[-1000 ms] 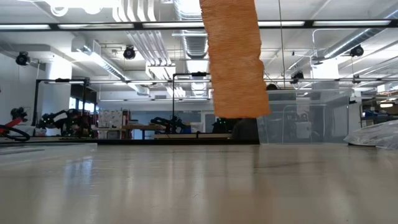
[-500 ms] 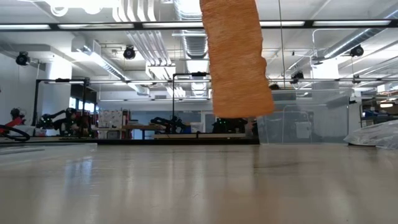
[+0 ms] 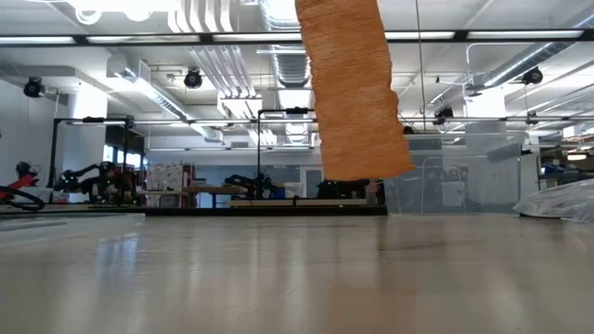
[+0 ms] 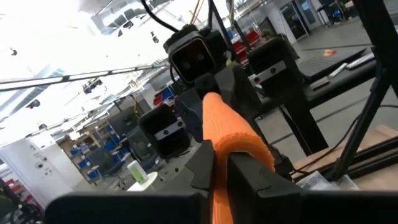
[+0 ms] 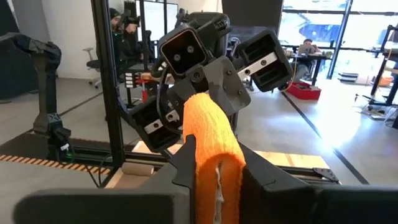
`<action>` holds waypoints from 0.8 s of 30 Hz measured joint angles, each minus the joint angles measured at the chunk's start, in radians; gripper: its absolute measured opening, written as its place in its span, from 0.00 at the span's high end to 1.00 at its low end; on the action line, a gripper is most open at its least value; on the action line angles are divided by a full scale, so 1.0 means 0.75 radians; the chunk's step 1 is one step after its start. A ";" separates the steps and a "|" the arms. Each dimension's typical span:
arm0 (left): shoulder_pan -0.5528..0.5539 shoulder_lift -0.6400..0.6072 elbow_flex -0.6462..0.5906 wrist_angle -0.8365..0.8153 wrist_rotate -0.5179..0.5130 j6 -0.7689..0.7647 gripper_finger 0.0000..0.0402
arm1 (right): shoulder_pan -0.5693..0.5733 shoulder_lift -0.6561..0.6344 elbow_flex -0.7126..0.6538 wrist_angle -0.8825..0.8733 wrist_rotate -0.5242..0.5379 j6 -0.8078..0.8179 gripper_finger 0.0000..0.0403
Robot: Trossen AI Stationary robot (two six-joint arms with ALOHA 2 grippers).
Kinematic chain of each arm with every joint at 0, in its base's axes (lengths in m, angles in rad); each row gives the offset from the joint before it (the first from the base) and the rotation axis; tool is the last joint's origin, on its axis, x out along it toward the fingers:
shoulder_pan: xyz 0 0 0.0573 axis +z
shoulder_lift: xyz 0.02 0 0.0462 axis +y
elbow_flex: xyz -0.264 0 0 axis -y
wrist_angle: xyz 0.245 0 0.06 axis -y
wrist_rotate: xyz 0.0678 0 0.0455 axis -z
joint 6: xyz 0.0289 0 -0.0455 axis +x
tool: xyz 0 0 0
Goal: Roll bandage
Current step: Roll the orange bandage
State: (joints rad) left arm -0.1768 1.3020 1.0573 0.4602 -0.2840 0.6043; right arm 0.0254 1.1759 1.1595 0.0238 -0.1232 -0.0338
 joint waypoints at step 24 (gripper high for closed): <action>-0.006 -0.117 0.002 0.058 -0.122 -0.157 1.00 | 0.000 0.042 -0.029 0.008 0.238 0.003 0.34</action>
State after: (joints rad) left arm -0.1814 1.2144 1.0584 0.5035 -0.3756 0.4863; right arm 0.0254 1.2076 1.1379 0.0298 0.0554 -0.0313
